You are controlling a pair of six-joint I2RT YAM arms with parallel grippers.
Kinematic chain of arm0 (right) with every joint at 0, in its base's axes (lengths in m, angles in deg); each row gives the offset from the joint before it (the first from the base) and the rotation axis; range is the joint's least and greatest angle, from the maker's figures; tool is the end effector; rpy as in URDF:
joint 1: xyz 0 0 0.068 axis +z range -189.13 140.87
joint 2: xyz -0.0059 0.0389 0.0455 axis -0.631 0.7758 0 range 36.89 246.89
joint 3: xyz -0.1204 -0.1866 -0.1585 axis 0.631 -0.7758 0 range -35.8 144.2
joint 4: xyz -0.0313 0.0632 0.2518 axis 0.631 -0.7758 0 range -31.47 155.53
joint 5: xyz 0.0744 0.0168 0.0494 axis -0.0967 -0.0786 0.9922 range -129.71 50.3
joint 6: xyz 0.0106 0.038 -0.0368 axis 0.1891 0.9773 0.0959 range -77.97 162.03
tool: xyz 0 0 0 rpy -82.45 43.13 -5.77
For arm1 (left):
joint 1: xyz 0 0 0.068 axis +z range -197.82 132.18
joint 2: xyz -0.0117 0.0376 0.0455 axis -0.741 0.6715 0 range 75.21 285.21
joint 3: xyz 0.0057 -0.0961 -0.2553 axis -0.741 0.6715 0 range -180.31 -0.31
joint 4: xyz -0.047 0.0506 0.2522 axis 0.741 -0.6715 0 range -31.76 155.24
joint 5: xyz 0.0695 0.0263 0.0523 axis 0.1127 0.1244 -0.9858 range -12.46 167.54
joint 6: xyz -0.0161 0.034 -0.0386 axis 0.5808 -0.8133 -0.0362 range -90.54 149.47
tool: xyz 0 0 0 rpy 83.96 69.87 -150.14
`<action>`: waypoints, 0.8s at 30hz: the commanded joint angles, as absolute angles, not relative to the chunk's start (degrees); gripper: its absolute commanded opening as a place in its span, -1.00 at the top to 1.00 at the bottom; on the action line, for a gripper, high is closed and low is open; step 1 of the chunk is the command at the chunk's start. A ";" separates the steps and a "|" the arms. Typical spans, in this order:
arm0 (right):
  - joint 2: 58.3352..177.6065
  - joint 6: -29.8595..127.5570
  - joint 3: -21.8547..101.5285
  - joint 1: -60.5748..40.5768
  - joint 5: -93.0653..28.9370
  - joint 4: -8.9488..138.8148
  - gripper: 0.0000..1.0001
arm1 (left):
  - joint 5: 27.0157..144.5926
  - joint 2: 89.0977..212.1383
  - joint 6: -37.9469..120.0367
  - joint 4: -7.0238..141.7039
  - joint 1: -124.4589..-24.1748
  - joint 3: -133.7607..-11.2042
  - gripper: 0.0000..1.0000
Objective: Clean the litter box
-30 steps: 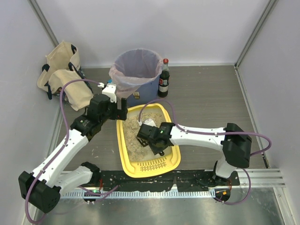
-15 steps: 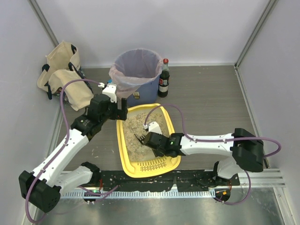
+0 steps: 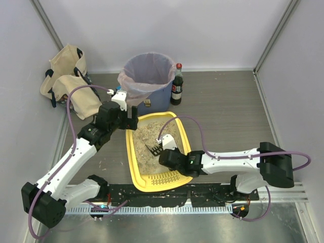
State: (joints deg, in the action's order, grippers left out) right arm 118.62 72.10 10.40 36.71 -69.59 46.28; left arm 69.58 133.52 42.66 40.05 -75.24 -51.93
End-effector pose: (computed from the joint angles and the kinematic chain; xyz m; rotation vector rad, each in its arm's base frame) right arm 0.0849 0.2640 0.1956 -0.7336 2.2521 0.2185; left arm 0.2015 -0.0989 0.3115 0.1822 2.1254 -0.2719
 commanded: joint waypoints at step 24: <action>101.67 70.07 -1.78 44.19 -85.49 65.18 0.97 | 68.05 134.89 41.51 40.27 -75.50 -54.28 -0.98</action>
